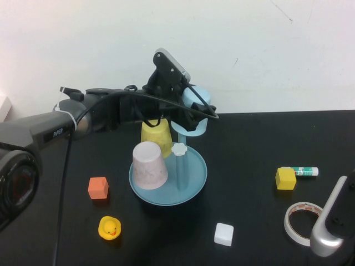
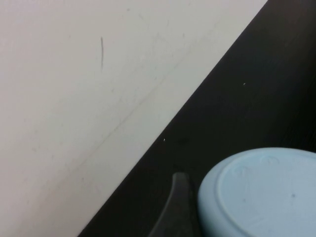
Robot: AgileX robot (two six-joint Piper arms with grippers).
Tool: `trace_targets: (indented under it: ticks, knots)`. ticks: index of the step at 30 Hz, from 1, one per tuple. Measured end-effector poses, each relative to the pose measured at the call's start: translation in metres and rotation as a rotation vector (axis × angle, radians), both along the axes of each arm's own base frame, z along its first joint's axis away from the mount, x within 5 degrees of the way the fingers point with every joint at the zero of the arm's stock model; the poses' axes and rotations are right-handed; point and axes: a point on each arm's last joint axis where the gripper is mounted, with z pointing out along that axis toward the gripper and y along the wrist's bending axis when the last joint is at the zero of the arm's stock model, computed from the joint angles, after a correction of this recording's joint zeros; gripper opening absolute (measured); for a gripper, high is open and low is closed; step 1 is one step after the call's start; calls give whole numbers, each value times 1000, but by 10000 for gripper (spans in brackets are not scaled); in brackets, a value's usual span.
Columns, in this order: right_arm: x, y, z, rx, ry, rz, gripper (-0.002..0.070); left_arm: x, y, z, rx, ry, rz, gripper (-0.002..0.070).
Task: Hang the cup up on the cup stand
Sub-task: Place the cup on the cup holder
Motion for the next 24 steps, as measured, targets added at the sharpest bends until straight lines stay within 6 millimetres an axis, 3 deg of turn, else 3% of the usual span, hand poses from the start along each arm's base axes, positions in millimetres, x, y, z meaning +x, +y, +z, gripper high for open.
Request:
trace_targets:
  ticks: [10, 18, 24]
  knots:
    - [1, -1, 0, -8, -7, 2, 0, 6, 3, -28, 18, 58, 28, 562]
    - [1, -1, 0, -9, -8, 2, 0, 7, 3, -32, 7, 84, 34, 566]
    - [1, -1, 0, -11, -12, 3, 0, 7, 4, -29, 8, 85, 53, 678]
